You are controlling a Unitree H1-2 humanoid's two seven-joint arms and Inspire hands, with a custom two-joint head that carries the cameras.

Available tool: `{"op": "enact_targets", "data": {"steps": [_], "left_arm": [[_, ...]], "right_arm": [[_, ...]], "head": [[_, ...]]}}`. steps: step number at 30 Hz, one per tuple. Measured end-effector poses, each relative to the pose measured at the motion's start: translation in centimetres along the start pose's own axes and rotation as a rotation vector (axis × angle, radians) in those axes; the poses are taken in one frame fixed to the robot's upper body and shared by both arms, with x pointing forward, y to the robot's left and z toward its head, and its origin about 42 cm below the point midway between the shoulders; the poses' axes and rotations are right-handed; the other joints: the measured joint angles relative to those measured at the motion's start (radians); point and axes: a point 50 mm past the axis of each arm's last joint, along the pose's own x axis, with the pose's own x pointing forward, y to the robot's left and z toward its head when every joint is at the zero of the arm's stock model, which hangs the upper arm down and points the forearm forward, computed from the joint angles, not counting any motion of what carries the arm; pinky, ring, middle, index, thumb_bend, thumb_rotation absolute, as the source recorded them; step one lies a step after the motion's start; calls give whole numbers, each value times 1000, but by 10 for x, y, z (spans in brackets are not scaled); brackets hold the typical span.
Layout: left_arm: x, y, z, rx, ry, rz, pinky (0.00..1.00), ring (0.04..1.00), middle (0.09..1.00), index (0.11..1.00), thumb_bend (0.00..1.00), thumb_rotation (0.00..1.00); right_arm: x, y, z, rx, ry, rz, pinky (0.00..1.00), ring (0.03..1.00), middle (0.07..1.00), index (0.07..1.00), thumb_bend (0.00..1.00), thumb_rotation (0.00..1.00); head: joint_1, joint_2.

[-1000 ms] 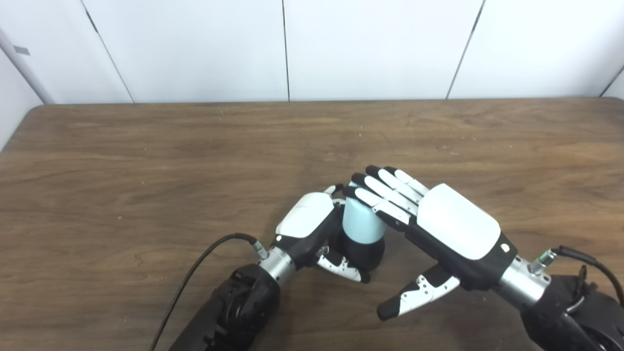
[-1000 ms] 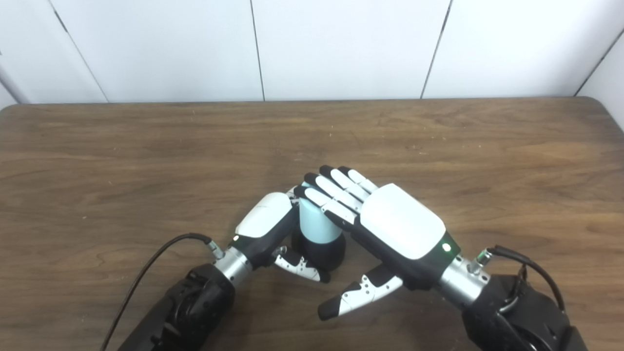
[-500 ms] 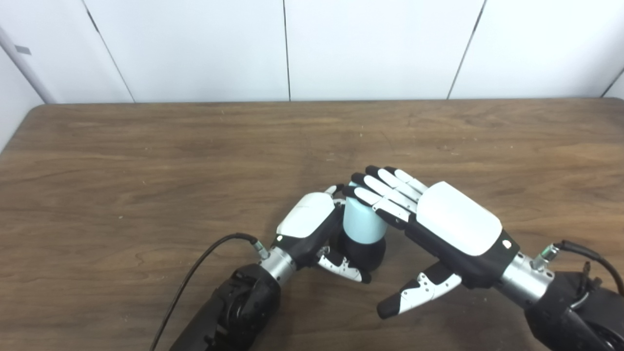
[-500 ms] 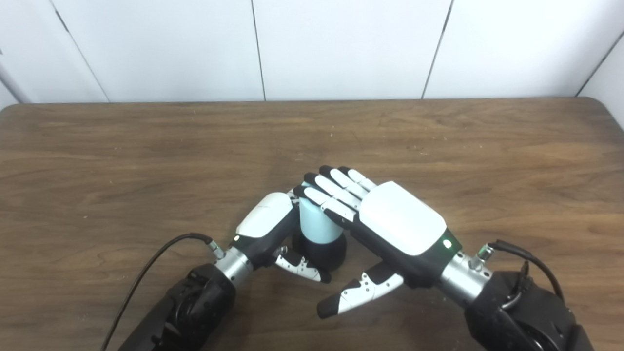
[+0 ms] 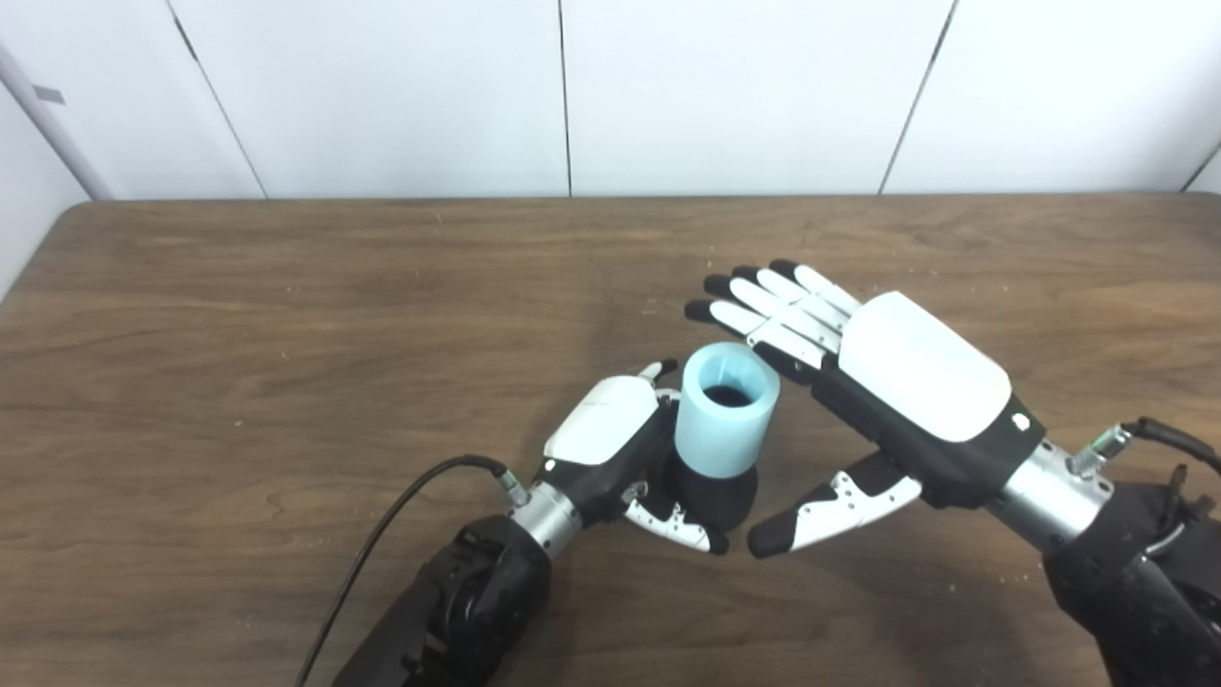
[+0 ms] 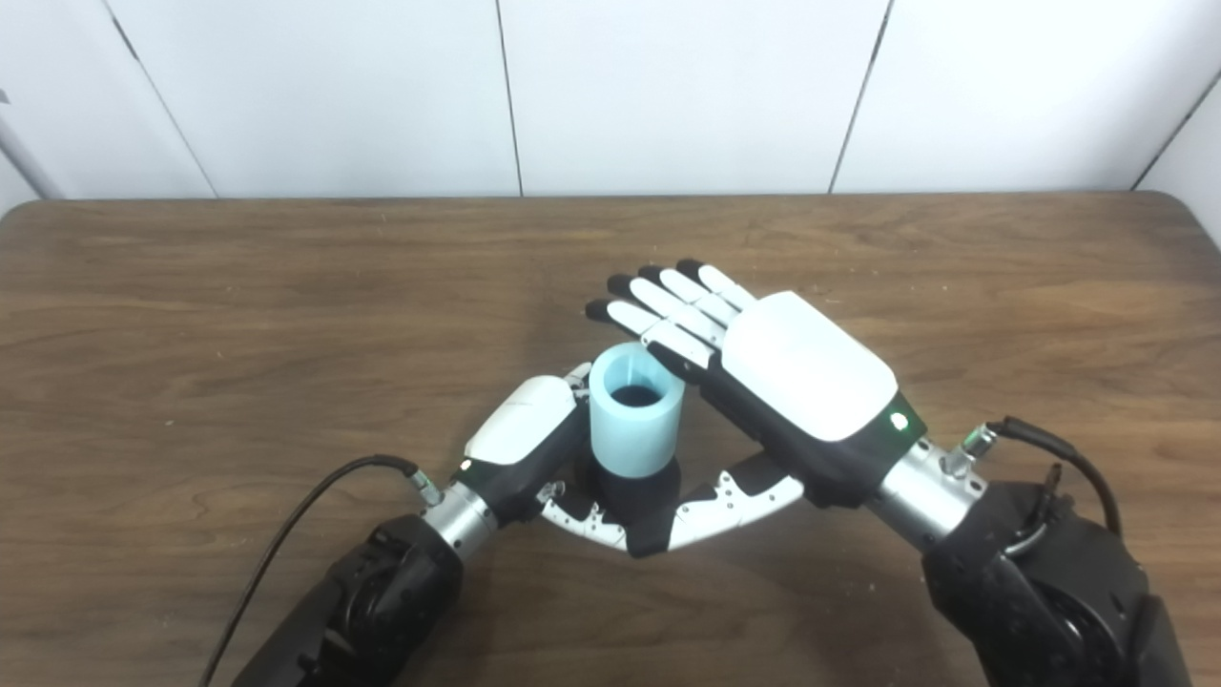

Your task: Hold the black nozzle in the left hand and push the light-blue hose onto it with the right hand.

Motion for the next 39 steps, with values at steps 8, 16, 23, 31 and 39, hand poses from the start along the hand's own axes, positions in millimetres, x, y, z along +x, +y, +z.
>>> {"op": "enact_targets", "data": {"steps": [8,16,23,31,39], "left_arm": [[-3,0,3,62,-2,-2,964,848,846,768,753,38],[-13,-1,4,97,5,4,942,874,882,864,780,149],[-13,2,5,108,9,-7,948,876,881,865,781,154],[-13,6,2,103,27,-1,948,876,874,865,788,172],[-20,33,-11,85,87,46,907,886,872,871,809,221]], "right_arm": [[-1,-3,2,-17,1,-11,1000,986,971,937,602,996],[-3,-4,0,-18,16,-8,1000,985,970,951,601,991],[-5,-2,-2,-3,40,6,1000,986,969,966,599,989],[-8,1,-3,7,52,18,1000,985,970,967,599,989],[-9,-1,-6,13,77,21,1000,985,964,963,598,987]], "head": [[3,0],[2,-3],[3,-6],[0,-5],[5,-6]]}}
